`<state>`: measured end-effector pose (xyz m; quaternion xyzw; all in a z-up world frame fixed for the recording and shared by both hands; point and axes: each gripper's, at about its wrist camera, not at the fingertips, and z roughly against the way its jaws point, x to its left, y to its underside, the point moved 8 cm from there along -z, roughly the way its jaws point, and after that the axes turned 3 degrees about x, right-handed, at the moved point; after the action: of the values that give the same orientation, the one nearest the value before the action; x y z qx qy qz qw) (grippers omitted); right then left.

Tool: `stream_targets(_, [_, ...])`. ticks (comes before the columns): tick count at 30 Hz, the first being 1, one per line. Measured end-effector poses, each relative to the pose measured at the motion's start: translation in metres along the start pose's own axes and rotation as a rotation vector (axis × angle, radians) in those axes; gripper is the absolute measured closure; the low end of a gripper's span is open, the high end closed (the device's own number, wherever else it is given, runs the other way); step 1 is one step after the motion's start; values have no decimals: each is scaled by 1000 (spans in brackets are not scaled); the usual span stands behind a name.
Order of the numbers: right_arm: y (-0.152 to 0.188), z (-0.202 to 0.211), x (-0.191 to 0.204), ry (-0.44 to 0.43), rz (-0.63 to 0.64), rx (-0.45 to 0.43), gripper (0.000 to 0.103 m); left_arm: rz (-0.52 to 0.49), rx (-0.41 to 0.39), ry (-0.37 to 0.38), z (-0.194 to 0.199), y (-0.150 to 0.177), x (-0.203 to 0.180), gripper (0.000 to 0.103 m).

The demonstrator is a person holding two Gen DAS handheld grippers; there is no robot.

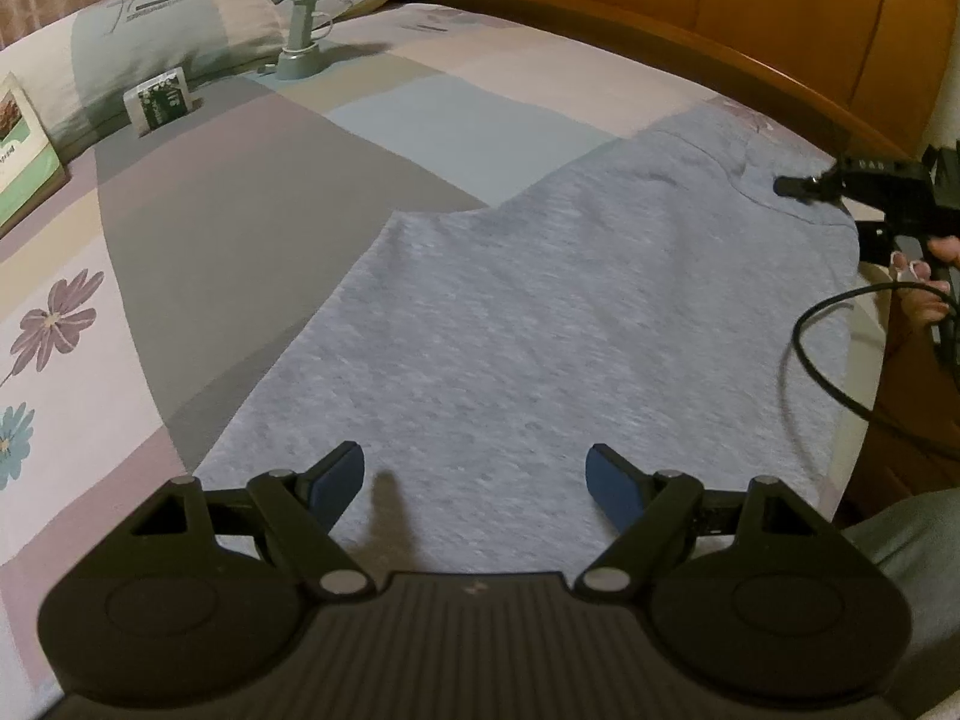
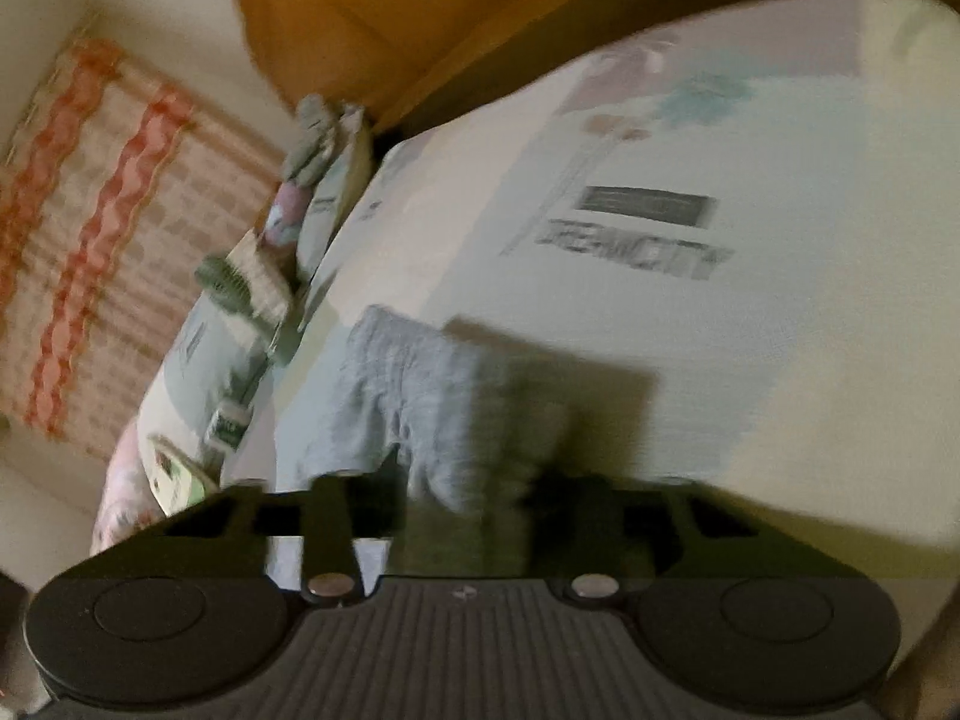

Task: Fold clothes
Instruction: 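Close the right gripper on the gathered elastic waistband, then lift the held waistband up off the bed with the right gripper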

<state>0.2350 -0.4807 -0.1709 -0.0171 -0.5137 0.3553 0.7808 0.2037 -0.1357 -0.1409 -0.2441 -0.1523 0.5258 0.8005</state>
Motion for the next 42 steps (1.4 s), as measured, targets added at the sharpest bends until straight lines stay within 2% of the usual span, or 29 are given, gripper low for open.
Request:
stream_targets(2, [0,-1,2,3,-7,1,64,-3,3,6,-1,0,-1,22])
stream_targets(6, [1,-6,17,-29,56,-1,29,-8,9,11,-3,0,-2,22])
stream_targets(7, [3,-8,20,-15,100,-6,28,-8,9,12,-3,0,-2,22])
stream_targets(10, [10,-12,26,29,216,-25,39,-6,9,10,-3,0,0,22])
stream_targets(11, [9,-11,24,42,215,-36,51,-5,8,8,-3,0,0,22])
stream_targets(12, [6,-9,17,55,187,-42,72,-3,6,7,-2,0,0,22])
stream_targets(13, [3,-8,10,48,146,-38,75,-2,3,6,-1,0,0,22])
stream_targets(14, [1,-7,5,22,109,-29,76,0,0,6,0,0,1,22])
stream_targets(16, [0,-8,7,48,106,-15,75,1,-7,6,4,0,2,22])
stream_targets(19, [2,-10,22,135,157,-14,76,-2,-12,3,10,2,6,22])
stream_targets(27, [9,4,76,226,316,-65,78,-23,-14,1,36,13,19,22])
stream_targets(34, [27,20,140,231,483,-94,78,-38,-5,13,59,35,31,22])
stream_targets(42, [66,36,210,206,677,-100,78,-35,-15,30,80,55,40,22])
